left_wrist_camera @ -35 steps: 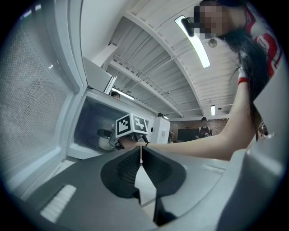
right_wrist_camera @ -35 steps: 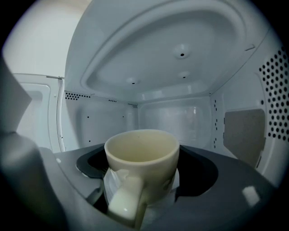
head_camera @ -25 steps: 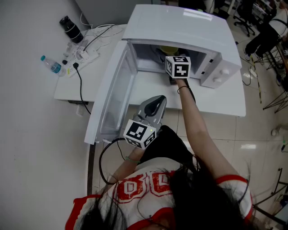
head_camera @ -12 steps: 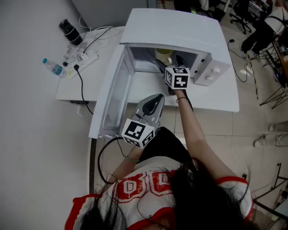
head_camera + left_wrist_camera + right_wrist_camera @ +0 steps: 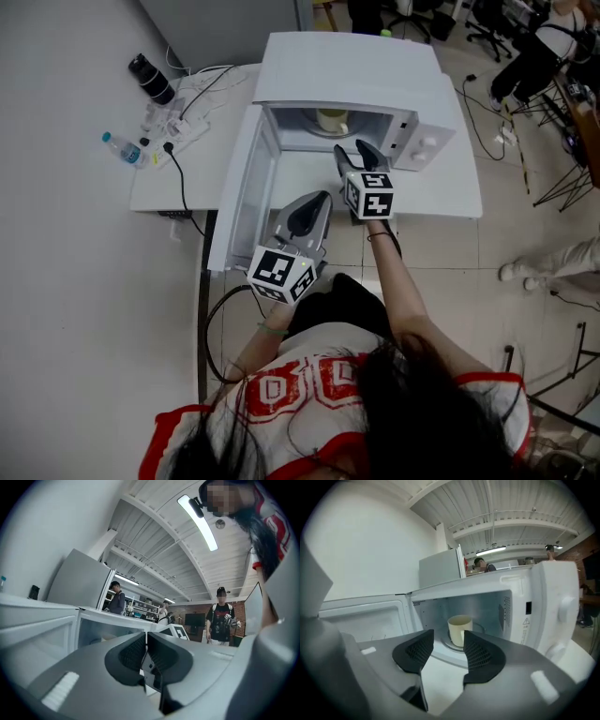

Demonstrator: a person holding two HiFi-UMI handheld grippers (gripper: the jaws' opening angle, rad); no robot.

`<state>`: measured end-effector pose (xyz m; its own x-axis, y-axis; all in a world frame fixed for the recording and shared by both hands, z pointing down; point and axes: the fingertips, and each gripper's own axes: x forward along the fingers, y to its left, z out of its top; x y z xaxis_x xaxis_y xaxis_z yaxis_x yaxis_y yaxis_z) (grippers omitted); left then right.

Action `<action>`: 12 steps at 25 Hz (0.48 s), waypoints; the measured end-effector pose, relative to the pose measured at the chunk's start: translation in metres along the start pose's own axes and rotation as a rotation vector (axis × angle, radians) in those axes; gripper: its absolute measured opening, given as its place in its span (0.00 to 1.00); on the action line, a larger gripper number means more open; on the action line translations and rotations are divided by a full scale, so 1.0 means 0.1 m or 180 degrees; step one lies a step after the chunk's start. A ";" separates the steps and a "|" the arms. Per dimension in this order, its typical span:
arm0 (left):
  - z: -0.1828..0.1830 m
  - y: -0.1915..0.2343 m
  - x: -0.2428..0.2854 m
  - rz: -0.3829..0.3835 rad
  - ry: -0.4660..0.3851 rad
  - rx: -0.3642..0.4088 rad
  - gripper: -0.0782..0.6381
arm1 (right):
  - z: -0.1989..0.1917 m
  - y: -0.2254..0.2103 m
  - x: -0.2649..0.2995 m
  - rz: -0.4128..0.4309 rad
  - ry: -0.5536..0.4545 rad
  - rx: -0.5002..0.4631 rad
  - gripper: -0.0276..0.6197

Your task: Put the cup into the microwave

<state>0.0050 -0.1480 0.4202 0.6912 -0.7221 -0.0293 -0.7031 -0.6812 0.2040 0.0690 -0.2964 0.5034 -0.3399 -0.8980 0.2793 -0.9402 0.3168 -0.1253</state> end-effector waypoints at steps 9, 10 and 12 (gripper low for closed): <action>0.41 -0.08 -0.34 0.0002 -0.0068 -0.0018 0.11 | 0.14 0.36 -0.78 -0.0138 -0.0097 0.0074 0.09; 0.42 -0.09 -0.38 -0.0008 -0.0072 -0.0018 0.11 | 0.15 0.40 -0.85 -0.0154 -0.0119 0.0073 0.07; 0.42 -0.12 -0.49 -0.0026 -0.0069 -0.0032 0.11 | 0.15 0.47 -1.00 -0.0176 -0.0157 0.0081 0.05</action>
<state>-0.0274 -0.1100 0.3786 0.6930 -0.7191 -0.0521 -0.6957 -0.6859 0.2134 0.0593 -0.1962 0.4555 -0.2854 -0.9280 0.2394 -0.9563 0.2592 -0.1353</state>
